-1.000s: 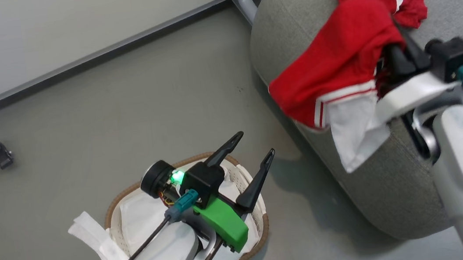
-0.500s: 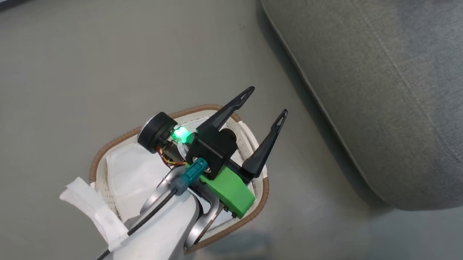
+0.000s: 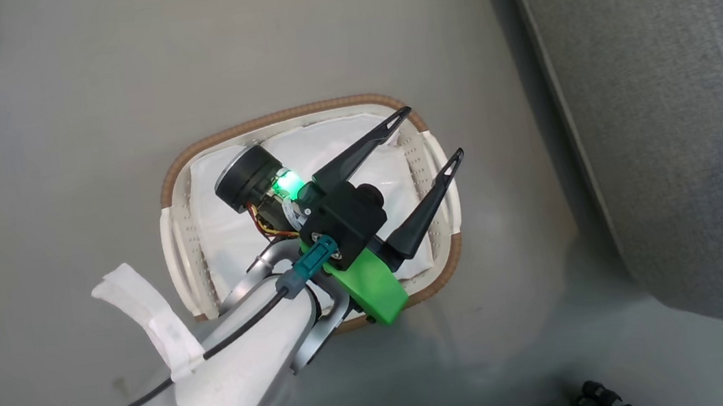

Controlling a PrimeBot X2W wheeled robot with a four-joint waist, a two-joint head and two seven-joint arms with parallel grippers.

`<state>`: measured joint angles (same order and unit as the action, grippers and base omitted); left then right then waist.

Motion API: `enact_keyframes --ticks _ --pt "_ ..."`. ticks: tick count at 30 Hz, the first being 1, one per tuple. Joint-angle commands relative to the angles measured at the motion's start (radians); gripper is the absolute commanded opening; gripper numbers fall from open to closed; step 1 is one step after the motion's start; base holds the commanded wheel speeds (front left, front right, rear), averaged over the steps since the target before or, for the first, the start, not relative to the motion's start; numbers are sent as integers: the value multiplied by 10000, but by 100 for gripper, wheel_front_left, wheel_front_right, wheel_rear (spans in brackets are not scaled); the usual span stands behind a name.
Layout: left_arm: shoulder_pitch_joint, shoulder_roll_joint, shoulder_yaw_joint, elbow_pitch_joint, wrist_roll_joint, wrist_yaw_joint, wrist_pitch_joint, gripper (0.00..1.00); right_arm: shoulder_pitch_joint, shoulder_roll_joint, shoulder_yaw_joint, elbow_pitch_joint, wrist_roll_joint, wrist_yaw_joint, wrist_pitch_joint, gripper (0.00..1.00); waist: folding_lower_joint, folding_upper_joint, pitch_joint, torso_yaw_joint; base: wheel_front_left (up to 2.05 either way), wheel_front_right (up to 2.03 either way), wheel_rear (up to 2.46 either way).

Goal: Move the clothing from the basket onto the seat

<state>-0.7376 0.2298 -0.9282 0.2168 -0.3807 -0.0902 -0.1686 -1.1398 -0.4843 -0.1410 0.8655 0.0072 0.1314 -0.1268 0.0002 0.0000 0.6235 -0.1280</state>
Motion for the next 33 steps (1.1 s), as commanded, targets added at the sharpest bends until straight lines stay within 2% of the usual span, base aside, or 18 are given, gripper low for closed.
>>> enact_keyframes --ticks 1,5,6,7,8,9,18,28,33 --pt "-111 20 7 -53 -1 30 -26 100 183 55 -188 389 -170 -14 -292 0 -2 0 296 286 0 0 0" --pt "-111 91 -23 -45 -62 30 31 100 141 314 -558 1260 -569 -14 -712 0 -2 0 257 234 0 0 0" --pt "-107 109 -17 -40 -77 44 37 100 89 372 -582 1352 -652 -14 -798 16 -2 0 237 208 0 0 0" --pt "-97 138 -2 -33 -96 70 31 100 19 455 -580 1446 -738 -14 -909 40 -2 0 207 164 0 0 0" --pt "-82 159 6 -18 -119 84 28 100 -16 502 -562 1500 -791 -14 -987 66 -2 0 177 120 0 0 0" --pt "-53 187 16 1 -142 100 16 100 -43 546 -527 1569 -849 -14 -1070 100 -2 0 128 59 0 0 0" --pt "185 238 99 158 -354 193 -141 100 579 944 -239 1559 -697 -14 -1373 100 -2 0 -556 -410 0 0 0" --pt "663 321 351 348 -836 396 -383 100 2883 1347 538 -603 84 -14 -1394 100 -2 0 -1654 -794 0 0 0" --pt "938 240 551 456 -1049 514 -612 100 3414 1303 937 -1402 353 -14 -1395 100 -2 0 -2224 -741 0 0 0"
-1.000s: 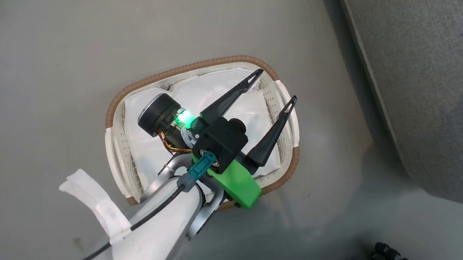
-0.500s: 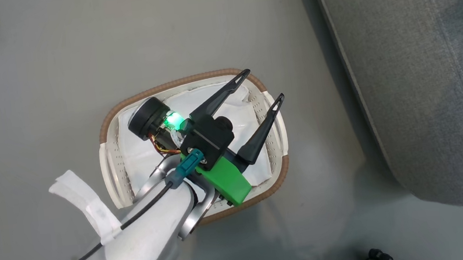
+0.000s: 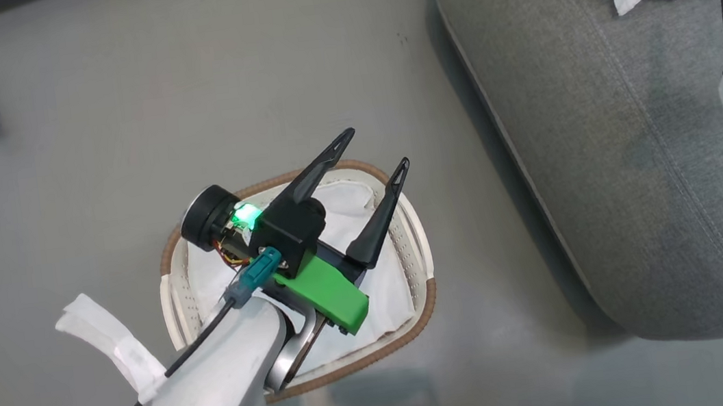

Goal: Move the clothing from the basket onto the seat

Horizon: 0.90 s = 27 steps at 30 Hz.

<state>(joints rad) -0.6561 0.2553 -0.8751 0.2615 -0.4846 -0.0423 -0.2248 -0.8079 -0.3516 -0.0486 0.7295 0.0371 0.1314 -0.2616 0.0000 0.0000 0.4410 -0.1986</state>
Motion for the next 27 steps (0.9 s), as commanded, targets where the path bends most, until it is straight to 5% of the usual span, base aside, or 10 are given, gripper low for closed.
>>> enact_keyframes --ticks 1,12,27 --pt "179 -46 120 54 -88 76 -115 100 142 -48 88 -202 109 -14 -48 100 0 0 -538 20 0 0 0" --pt "1195 -290 1605 577 -632 414 -408 100 243 564 577 -696 529 -14 -29 100 0 0 -1878 999 0 0 0" --pt "3930 -601 5134 -79 102 521 -392 100 2450 2489 80 -2035 152 -14 -47 100 0 0 -2805 2267 0 0 0"
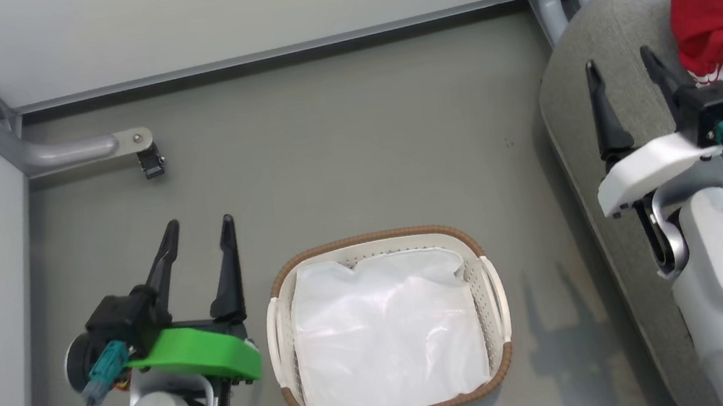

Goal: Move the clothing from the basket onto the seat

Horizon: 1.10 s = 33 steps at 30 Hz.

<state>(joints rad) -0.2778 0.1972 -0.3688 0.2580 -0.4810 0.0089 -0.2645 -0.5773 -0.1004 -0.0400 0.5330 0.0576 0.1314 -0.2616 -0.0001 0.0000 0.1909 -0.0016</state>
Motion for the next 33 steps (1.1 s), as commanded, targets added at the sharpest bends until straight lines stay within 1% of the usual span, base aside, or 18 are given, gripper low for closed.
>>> enact_keyframes --ticks 1,6,9,13,19,27,33 --pt "317 -72 252 -82 102 0 5 100 336 74 26 -181 -90 -14 -47 100 1 0 -337 321 0 0 0" --pt "1261 -293 1145 -181 367 -94 6 100 1448 375 149 -885 -259 -14 -46 100 1 0 -571 416 0 0 0" --pt "1749 -506 1668 -256 523 12 6 100 2167 450 242 -1278 -265 -14 -47 100 1 0 -720 443 0 0 0" --pt "2333 -727 2176 -374 740 -65 6 100 3047 477 455 -1753 96 -14 -47 100 1 0 -901 461 0 0 0" --pt "3003 -929 2644 -552 956 -258 5 100 4076 477 672 -2308 792 -14 -49 100 1 0 -1102 397 0 0 0" --pt "3495 -1125 3164 -640 1145 -476 5 100 4597 480 941 -2565 1010 -14 -48 100 1 0 -1274 244 0 0 0" --pt "3529 -1241 3299 -424 1304 -620 7 100 4680 480 1054 -2560 1094 -14 -48 100 1 0 -1307 192 0 0 0"
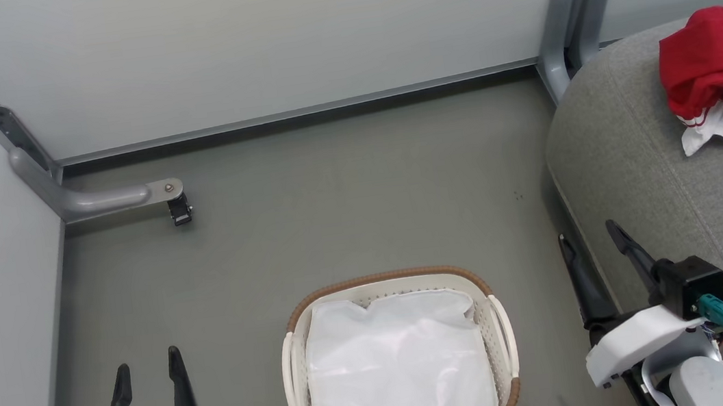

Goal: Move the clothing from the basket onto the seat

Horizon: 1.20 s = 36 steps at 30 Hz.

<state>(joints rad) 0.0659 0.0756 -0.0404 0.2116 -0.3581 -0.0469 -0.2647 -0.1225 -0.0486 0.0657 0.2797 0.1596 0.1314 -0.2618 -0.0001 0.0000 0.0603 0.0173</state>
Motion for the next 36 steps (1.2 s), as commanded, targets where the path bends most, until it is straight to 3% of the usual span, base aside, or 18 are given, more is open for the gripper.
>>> enact_keyframes --ticks 1,23,24,29,36 --pt "77 -43 18 74 103 -60 7 100 130 -37 6 -11 70 -14 -46 100 1 0 -9 5 0 0 0" --pt "-202 -195 115 367 410 -237 7 100 90 -38 178 281 214 -15 -47 100 1 0 -23 63 0 0 0" --pt "-47 -203 73 390 360 -160 2 0 56 6 171 260 175 0 4 0 1 0 -22 63 0 0 0" --pt "-8 -259 64 805 268 -162 40 0 271 57 169 612 281 0 42 0 1 0 -25 63 0 0 0" --pt "-191 -257 222 772 -935 -229 407 0 261 20 19 509 1662 -1 362 0 1 0 -55 50 0 0 0"
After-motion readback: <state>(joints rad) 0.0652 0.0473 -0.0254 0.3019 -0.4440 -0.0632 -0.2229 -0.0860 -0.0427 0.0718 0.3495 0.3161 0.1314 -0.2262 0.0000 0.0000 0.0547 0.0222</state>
